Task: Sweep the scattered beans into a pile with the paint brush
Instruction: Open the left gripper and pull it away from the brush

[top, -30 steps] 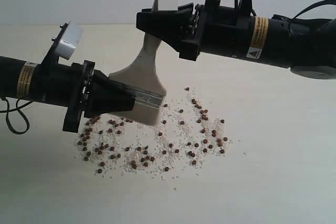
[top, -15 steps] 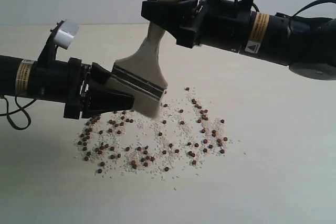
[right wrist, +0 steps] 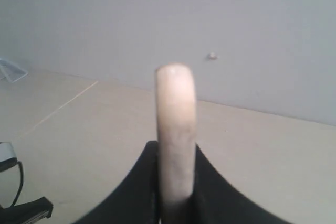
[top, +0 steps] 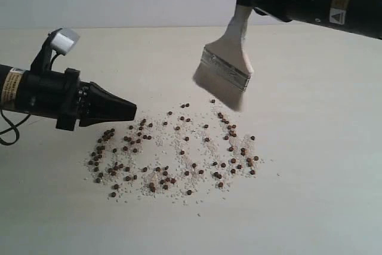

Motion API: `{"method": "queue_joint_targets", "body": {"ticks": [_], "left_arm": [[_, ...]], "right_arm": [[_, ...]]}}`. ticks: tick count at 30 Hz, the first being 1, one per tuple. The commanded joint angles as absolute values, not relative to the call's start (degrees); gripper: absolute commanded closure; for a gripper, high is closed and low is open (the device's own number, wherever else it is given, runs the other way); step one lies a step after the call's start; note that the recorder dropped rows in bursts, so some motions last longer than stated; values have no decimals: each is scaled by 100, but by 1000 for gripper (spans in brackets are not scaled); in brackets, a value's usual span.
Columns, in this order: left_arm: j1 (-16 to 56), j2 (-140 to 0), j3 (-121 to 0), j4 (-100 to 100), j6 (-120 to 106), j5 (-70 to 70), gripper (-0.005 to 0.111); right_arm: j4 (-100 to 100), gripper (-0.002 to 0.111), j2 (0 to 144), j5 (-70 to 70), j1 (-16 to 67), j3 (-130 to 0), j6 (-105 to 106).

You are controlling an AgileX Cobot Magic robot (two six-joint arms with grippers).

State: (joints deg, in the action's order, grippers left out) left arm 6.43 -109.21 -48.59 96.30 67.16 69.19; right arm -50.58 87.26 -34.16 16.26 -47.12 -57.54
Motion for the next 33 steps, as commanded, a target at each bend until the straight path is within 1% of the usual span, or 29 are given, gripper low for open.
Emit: {"method": "queue_joint_targets", "body": {"ticks": [1, 2, 5, 6, 9, 10, 11, 12, 20, 24, 29, 32, 33], "left_arm": [[288, -10371, -4579, 9697, 7203, 6996, 107], [218, -10070, -4391, 9465, 7203, 6996, 107], [116, -9042, -3846, 8692, 7217, 6996, 107], [116, -8500, -3555, 8475, 7217, 6996, 107], [116, -7520, -3035, 8198, 7403, 5990, 107], [116, -6903, -2738, 8173, 7696, 5273, 107], [116, -6551, -2577, 8173, 7823, 4956, 107], [116, -5917, -2272, 8173, 8048, 4434, 107], [116, -3067, -1391, 8242, 8967, 2105, 107], [116, -1809, -877, 8377, 9368, 1300, 107], [116, -565, -275, 8377, 9864, 88, 107], [116, 0, -157, 8377, 9898, -109, 107], [116, 0, -157, 8377, 9898, -171, 107]], "right_arm": [[-3182, 108, 7876, -3347, 1603, -3895, -4856], [-2579, 108, 7603, -3582, 1603, -3517, -4547], [-2152, 108, 7333, -4291, 1639, -2809, -4363], [-1940, 108, 7304, -4497, 1797, -2582, -4330], [-1741, 108, 7319, -4652, 2187, -2470, -4124], [-1584, 108, 7344, -4771, 2431, -2470, -4018], [-1377, 108, 7380, -4859, 2626, -2470, -3934], [-1027, 108, 7428, -5022, 2918, -2470, -3737], [-174, 108, 8020, -5476, 3906, -2494, -3152], [0, 108, 8361, -5715, 4033, -2494, -3118], [-646, 108, 8527, -5790, 4033, -2497, -3117], [-578, 108, 8540, -5801, 4033, -2522, -3443], [-633, 108, 8562, -5789, 4033, -2567, -3531]]}}
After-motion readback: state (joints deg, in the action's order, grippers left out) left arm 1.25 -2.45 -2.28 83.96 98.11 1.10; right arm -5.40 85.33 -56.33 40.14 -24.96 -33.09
